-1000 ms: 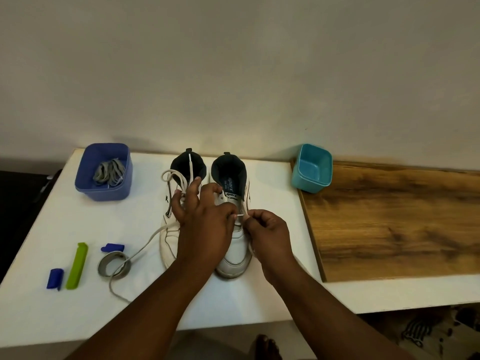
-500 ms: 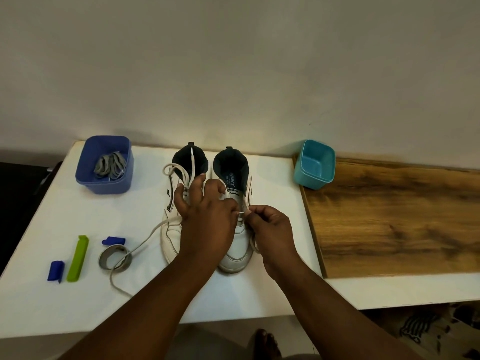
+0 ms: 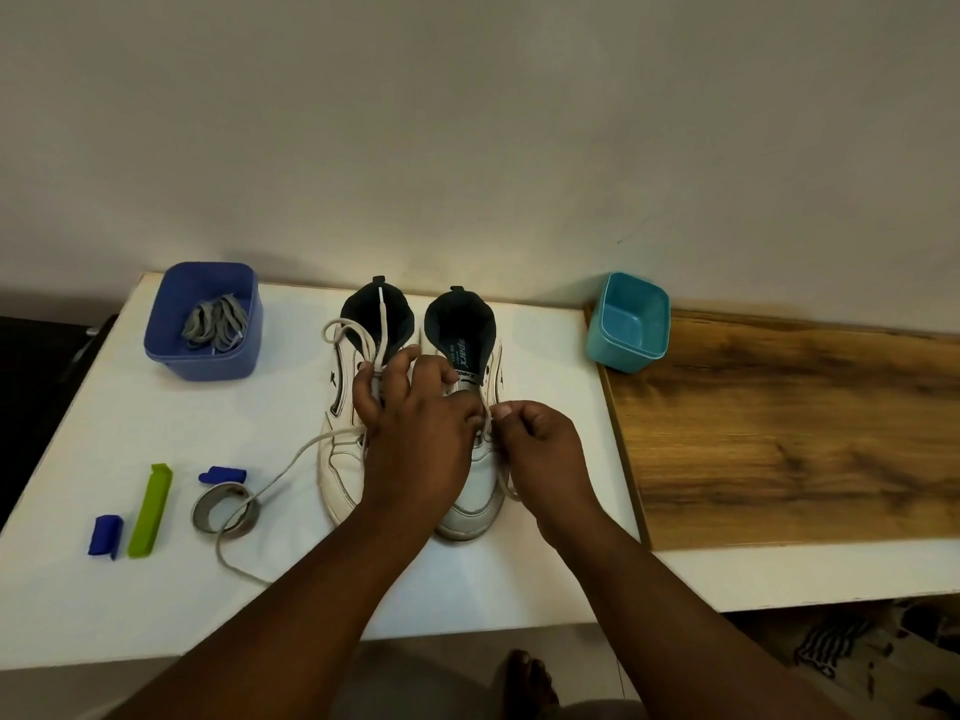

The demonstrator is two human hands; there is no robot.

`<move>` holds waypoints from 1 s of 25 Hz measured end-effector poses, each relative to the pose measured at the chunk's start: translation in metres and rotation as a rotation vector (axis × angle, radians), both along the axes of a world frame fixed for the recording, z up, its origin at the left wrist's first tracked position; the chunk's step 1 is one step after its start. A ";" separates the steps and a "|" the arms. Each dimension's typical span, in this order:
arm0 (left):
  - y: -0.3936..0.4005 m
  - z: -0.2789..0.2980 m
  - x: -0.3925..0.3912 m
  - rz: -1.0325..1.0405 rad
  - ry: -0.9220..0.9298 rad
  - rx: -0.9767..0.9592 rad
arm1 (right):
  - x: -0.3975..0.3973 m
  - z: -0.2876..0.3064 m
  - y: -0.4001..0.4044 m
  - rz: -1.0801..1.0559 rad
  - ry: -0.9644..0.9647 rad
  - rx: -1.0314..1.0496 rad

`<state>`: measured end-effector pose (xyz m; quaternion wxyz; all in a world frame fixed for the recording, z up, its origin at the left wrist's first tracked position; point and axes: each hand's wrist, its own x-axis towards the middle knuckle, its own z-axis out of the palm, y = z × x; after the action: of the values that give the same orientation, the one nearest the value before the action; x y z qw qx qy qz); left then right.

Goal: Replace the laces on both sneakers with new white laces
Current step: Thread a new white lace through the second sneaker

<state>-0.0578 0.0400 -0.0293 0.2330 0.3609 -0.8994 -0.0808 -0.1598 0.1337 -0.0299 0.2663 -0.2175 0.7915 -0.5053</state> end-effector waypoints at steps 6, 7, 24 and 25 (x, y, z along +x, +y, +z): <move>0.000 0.009 0.004 -0.011 -0.101 0.020 | -0.019 -0.003 0.004 0.076 0.386 0.135; 0.000 0.012 0.005 -0.017 -0.120 0.021 | -0.024 -0.001 0.003 -0.030 0.364 0.097; -0.019 0.017 0.034 -0.065 -0.243 0.052 | -0.050 0.005 0.010 -0.238 0.416 -0.022; -0.019 0.018 0.034 -0.067 -0.243 0.051 | -0.059 0.006 0.014 -0.386 0.375 -0.011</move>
<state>-0.0234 0.0213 -0.0115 0.1104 0.3434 -0.9303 -0.0669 -0.2192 0.1475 -0.0236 0.0125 -0.1539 0.8510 -0.5019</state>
